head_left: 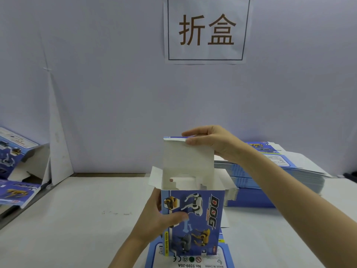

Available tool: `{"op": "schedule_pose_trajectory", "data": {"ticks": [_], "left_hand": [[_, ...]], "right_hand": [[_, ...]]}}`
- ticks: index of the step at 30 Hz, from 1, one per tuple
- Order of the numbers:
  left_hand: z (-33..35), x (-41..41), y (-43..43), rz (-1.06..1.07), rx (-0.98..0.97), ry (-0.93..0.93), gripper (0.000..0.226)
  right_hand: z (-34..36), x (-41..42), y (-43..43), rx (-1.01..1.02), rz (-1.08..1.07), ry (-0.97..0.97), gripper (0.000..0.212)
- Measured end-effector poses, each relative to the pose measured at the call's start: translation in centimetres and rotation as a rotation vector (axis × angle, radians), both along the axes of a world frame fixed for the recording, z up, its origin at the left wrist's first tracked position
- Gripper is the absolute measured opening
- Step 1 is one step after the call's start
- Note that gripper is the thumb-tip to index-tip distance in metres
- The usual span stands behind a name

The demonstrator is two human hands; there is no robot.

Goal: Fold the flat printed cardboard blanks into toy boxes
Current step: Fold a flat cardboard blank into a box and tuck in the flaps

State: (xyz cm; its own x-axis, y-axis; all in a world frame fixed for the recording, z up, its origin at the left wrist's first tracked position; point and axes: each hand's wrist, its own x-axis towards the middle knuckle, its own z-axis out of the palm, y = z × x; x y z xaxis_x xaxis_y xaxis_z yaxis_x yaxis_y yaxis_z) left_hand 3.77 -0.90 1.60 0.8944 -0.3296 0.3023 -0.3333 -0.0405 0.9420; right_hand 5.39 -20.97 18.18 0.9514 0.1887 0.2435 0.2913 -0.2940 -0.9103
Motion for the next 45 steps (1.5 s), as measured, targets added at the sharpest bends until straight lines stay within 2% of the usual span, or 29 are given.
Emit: {"op": "schedule_pose_trajectory", "data": {"ticks": [3, 6, 8, 9, 11, 13, 15, 16, 18, 20, 23, 26, 30, 36, 39, 42, 45], "left_hand": [[-0.1, -0.1, -0.2, -0.005, 0.009, -0.002, 0.083], [-0.5, 0.3, 0.1, -0.042, 0.046, 0.025, 0.091], [-1.3, 0.7, 0.9, -0.110, 0.106, 0.129, 0.099], [-1.8, 0.8, 1.3, -0.148, 0.105, 0.199, 0.097], [-2.6, 0.9, 1.9, -0.145, 0.033, 0.303, 0.089], [-2.5, 1.0, 1.9, -0.047, -0.071, 0.293, 0.073], [-1.1, 0.8, 1.5, 0.044, -0.138, 0.196, 0.053], [-0.1, 0.7, 1.3, 0.061, -0.174, 0.153, 0.048], [1.9, 0.1, 0.9, 0.057, -0.235, 0.081, 0.044], [3.7, -0.7, 0.4, 0.043, -0.302, 0.015, 0.044], [5.2, -1.5, 0.3, 0.054, -0.383, -0.061, 0.042], [5.6, -1.8, 0.4, 0.199, -0.319, -0.142, 0.032], [5.4, -1.8, 0.5, 0.337, -0.233, -0.183, 0.032], [5.3, -1.4, 0.3, 0.317, -0.231, -0.135, 0.049], [5.3, -1.7, 0.4, 0.348, -0.232, -0.170, 0.046], [5.7, -1.6, 0.6, 0.297, -0.231, -0.115, 0.044], [5.8, -1.8, 0.5, 0.313, -0.255, -0.130, 0.042]], "right_hand": [[-0.1, -0.4, 0.2, -0.014, -0.065, -0.058, 0.016], [-0.2, -1.4, 0.6, -0.168, -0.193, -0.172, 0.014], [-0.9, -2.4, -0.2, -0.217, -0.292, -0.273, 0.034], [-1.6, -3.2, -0.7, -0.131, -0.385, -0.336, 0.038], [-3.9, -5.1, -1.2, 0.128, -0.644, -0.505, 0.028], [-6.7, -6.6, -1.0, 0.243, -0.826, -0.569, 0.021], [-8.8, -7.2, -0.5, 0.256, -0.753, -0.456, 0.020], [-9.3, -7.4, 0.0, 0.203, -0.624, -0.354, 0.030], [-9.7, -7.5, 1.2, 0.057, -0.335, -0.209, 0.066], [-9.8, -7.3, 2.7, 0.066, -0.162, -0.196, 0.080], [-10.1, -7.0, 3.8, 0.134, -0.181, -0.279, 0.076], [-10.7, -7.1, 3.9, 0.149, -0.226, -0.289, 0.078], [-11.1, -7.2, 3.6, 0.140, -0.255, -0.231, 0.080], [-10.7, -7.5, 3.3, 0.152, -0.278, -0.290, 0.081], [-10.8, -7.4, 3.5, 0.147, -0.273, -0.280, 0.076], [-11.0, -7.5, 3.5, 0.196, -0.237, -0.281, 0.073], [-10.8, -7.6, 3.5, 0.152, -0.265, -0.302, 0.076]]}}
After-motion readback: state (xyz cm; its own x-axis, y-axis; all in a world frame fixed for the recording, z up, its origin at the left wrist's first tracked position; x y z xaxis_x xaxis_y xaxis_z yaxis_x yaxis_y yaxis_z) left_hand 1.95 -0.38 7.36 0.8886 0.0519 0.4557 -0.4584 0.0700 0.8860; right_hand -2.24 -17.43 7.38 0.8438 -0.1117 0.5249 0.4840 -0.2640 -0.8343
